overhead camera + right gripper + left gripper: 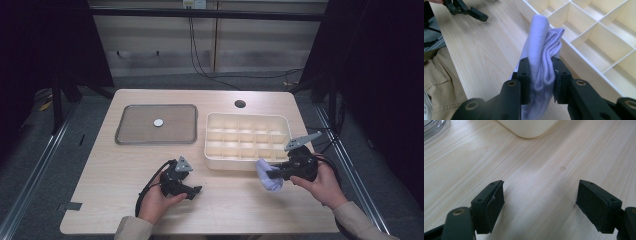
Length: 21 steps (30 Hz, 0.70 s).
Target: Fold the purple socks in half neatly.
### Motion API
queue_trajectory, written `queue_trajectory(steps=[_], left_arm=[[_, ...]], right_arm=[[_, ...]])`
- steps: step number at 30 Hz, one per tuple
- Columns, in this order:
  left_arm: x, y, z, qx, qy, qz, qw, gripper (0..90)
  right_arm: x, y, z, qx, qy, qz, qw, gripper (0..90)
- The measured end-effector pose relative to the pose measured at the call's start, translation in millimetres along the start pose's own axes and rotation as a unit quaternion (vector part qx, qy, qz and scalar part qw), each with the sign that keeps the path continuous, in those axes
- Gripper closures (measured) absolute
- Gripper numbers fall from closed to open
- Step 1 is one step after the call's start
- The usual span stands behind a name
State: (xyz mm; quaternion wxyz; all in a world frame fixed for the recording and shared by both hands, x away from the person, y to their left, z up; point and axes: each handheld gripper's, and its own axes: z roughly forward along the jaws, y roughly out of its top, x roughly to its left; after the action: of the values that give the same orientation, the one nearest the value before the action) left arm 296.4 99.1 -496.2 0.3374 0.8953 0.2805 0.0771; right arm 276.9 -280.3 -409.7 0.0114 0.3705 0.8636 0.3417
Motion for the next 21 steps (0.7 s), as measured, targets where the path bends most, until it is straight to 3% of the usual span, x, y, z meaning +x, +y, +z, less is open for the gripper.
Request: queue_trajectory(steps=[9, 21], left_arm=[[1.1, -2.8, 1.3, -0.003, 0.005, 0.008, 1.0000, 19.8], [1.3, -5.9, 3.6, -0.017, 0.003, 0.014, 0.9998, 15.5]], right_arm=[[-3.4, 7.2, -12.7, -0.004, -0.005, 0.007, 1.0000, 71.6], [-18.8, 21.7, -32.6, -0.019, -0.021, 0.022, 0.9993, 71.6]])
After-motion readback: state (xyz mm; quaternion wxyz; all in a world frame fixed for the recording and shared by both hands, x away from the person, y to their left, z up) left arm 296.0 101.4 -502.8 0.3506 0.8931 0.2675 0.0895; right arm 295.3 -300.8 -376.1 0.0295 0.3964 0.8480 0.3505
